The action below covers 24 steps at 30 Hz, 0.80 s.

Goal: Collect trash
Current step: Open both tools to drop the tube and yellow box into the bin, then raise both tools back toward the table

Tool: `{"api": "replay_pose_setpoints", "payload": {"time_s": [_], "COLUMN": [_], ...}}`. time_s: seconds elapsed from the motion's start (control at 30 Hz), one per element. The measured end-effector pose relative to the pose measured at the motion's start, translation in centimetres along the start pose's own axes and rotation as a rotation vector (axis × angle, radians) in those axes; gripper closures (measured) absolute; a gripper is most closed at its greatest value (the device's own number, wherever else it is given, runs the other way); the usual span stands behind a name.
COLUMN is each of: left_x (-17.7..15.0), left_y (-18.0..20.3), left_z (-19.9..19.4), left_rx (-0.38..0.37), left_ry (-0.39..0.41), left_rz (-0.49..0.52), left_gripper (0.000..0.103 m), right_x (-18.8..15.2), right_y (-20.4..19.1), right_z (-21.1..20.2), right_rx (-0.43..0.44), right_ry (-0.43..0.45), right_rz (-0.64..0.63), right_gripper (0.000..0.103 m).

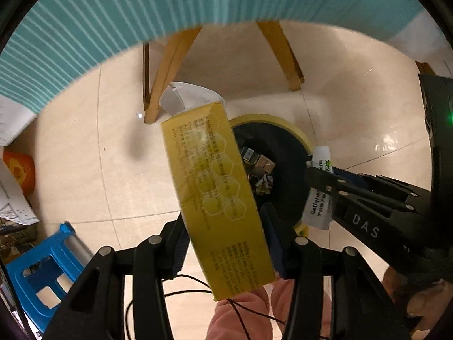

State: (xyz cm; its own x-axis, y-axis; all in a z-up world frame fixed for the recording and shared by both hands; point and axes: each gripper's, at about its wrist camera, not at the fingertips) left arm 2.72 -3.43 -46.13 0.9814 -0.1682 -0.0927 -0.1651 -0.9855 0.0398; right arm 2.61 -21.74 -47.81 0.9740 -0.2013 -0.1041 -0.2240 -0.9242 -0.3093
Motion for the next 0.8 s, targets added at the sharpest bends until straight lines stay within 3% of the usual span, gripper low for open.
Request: {"api": "replay_pose_setpoints", "payload": {"time_s": [0.1, 0.17, 0.4, 0.8], "left_x": [0.4, 0.0, -1.2, -3.4], "left_y": [-0.1, -0.3, -0.7, -2.7], "left_z": [0.3, 0.5, -1.8, -12.0], "left_rx": [0.005, 0.007, 0.016, 0.0], "left_ry": [0.003, 0.008, 0.047, 0.094], "left_rz": [-0.017, -0.019, -0.013, -0.027], "left_gripper": [0.03, 0.02, 0.016, 0.016], "right_x": [0.6, 0.9, 0.5, -1.9], "right_y": [0.5, 0.5, -0.4, -3.3], "right_z": [0.7, 0.7, -0.6, -7.1], "right_rx": [-0.003, 0.003, -0.003, -0.031], "right_ry": [0.005, 0.016, 0.051, 0.086], "right_rz": [0.009, 0.011, 0.016, 0.023], "right_gripper": [0.05, 0.046, 0.046, 0.046]}}
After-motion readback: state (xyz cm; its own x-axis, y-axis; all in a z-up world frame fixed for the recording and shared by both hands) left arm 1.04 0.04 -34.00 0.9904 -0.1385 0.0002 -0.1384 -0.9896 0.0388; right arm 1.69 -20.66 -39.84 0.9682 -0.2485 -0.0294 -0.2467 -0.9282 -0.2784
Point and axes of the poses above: each gripper's, at about its wrist camera, not at the fingertips, and z roughly the way its jaws point, y to its right, x to its top, and after that the axes turned 7 degrees about -y, right-handed
